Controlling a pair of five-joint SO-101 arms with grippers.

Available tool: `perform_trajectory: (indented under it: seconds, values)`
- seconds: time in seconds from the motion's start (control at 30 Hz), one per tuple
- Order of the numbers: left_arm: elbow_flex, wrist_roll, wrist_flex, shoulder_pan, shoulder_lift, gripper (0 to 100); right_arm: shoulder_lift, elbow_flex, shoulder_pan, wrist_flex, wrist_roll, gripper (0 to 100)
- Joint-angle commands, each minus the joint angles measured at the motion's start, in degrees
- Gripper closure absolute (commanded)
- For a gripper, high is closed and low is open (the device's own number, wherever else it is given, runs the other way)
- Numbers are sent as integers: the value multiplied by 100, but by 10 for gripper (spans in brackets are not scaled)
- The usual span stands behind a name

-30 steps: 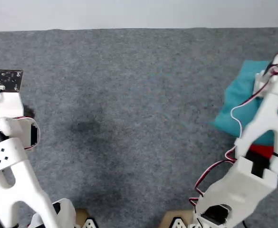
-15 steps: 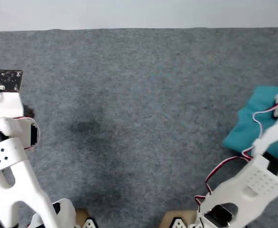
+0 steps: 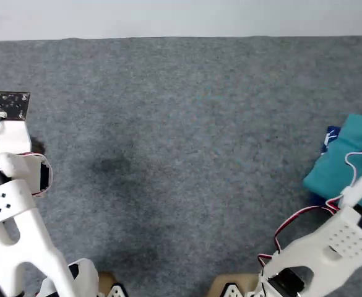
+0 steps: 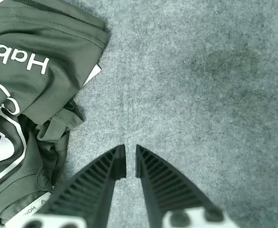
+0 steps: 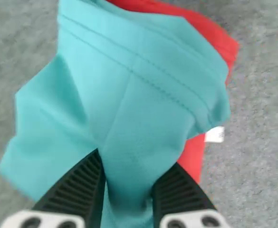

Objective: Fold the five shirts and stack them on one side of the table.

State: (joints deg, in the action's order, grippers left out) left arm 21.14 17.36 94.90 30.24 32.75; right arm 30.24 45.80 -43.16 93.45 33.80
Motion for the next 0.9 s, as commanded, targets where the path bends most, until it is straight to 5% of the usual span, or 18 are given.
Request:
perform_trajectory:
  seconds: [0.0,0.17,0.43,0.77,0.87]
  values:
    - [-31,62,105,-9,141,950,251,352,-224,-391,299,989]
    - [-31,62,105,-9,141,950,699,352,-277,-673,387,970]
    - [303,70,105,-9,141,977,321,738,-576,-365,141,716]
    - [295,387,88,0,149,994,-75,1284,-303,822,-114,719]
    - [295,387,79,0,149,994,127,1125,-48,857,-123,819]
